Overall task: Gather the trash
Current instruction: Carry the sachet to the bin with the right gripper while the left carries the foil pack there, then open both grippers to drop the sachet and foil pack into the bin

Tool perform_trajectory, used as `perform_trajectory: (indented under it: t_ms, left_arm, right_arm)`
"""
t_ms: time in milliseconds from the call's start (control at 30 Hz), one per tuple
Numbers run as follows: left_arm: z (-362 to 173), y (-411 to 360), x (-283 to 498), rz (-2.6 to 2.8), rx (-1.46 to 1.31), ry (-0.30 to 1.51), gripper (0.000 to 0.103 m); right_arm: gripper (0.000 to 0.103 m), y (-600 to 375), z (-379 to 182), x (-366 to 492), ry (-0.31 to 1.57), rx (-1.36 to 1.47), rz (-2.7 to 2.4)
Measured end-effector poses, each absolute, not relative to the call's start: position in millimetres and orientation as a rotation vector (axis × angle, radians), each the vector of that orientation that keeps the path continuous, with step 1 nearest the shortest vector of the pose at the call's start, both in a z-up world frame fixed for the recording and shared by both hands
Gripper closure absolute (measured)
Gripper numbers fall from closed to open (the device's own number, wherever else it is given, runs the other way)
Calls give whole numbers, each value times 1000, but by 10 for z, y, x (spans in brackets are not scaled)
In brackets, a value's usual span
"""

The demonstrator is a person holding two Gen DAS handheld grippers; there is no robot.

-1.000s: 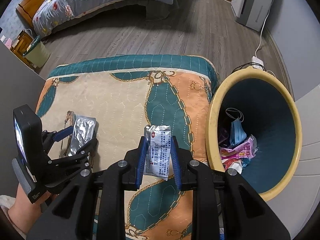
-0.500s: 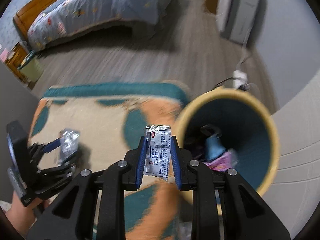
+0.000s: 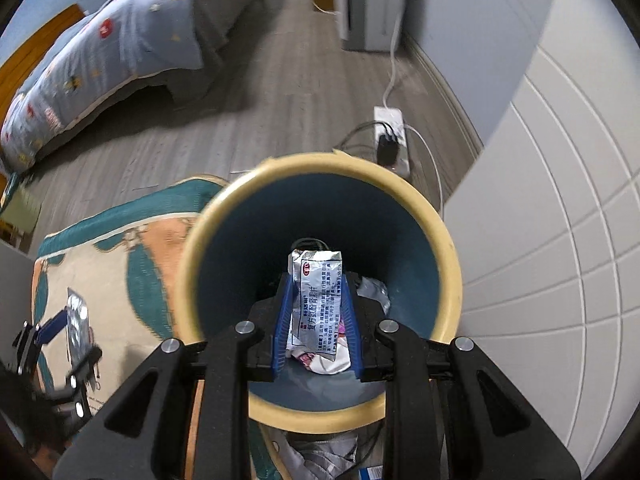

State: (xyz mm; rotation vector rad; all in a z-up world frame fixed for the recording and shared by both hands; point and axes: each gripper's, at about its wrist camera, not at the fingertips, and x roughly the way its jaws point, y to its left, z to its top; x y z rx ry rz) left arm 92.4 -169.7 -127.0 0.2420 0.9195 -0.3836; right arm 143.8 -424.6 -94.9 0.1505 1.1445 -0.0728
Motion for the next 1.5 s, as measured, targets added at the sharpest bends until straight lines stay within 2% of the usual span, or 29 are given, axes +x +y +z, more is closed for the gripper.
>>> perform_trajectory:
  t_ms: [467,767,1000,1100,1300,1500]
  left_arm:
    - [-1067,-2811,814,-659,301,894,32]
    - [-1279,-3183,1110,-664,390,930,32]
    - [-1440,-3195,1291,-641,367,946,31]
    - [-1479,-3161,1328,-624,359,947,21]
    - [-1489,-3060,1385,-612,327,947,19]
    - [-1437,-2926,1372,-580,323,899,13]
  right_arm:
    - [79,-4619,-1205,1446,1178,261,-160]
    - [79,-4720,-1248,1467,1170,291,-183]
    - [79,-4713,-1343,1501,1186,303,-182]
    - [79,-4672,-1370,1544,1188,283,-174]
    - [79,-4618,-1480,1611,1214,246,-172]
    - [79,-4528,-1507,1721,1189,229,-145]
